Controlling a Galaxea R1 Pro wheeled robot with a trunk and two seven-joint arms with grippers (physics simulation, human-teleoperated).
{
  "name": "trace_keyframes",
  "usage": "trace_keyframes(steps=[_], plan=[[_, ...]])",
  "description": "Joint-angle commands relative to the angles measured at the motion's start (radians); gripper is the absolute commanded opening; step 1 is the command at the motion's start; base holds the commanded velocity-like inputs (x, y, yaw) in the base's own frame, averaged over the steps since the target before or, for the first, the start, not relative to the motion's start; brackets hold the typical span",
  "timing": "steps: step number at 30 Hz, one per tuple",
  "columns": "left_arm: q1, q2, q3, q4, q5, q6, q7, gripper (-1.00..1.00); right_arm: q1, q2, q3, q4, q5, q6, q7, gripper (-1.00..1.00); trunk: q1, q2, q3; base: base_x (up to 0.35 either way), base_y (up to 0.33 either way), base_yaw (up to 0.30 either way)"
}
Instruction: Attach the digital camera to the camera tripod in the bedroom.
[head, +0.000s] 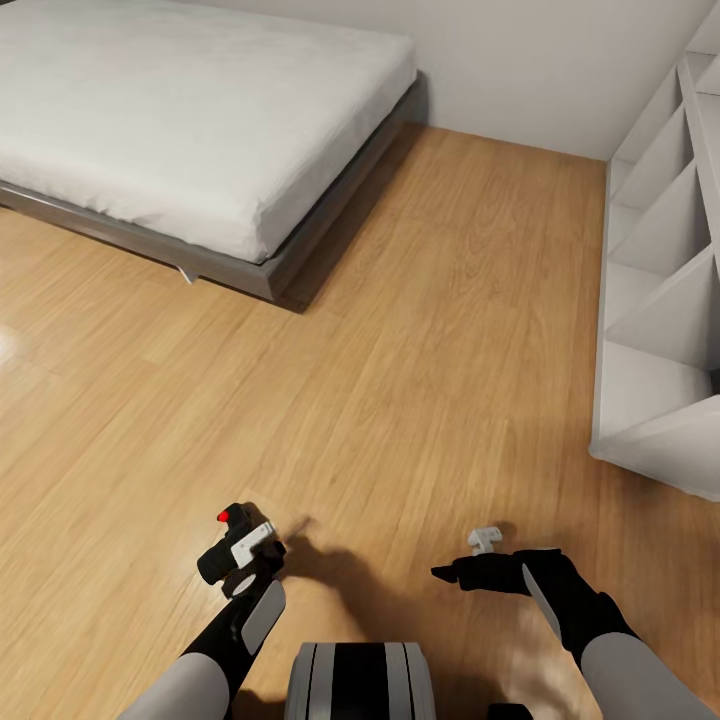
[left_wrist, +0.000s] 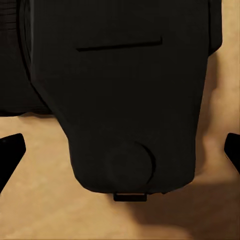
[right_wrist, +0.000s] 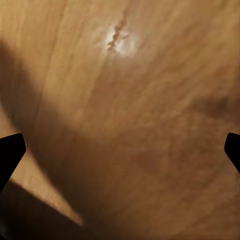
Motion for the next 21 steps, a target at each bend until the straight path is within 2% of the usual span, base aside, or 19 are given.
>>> trace_keyframes(steps=[1, 21], plan=[[0.0, 0.0, -0.003, 0.0, 0.01, -0.01, 0.003, 1.0, 0.0, 0.0, -0.003, -0.001, 0.01, 0.003, 0.007, 1.0, 0.0, 0.0, -0.001, 0.0, 0.0, 0.0], [0.0, 0.001, -0.003, 0.006, 0.01, -0.021, 0.003, 1.0, 0.0, 0.0, -0.003, -0.001, 0.01, 0.003, 0.009, 1.0, 0.0, 0.0, -0.001, 0.0, 0.0, 0.0]])
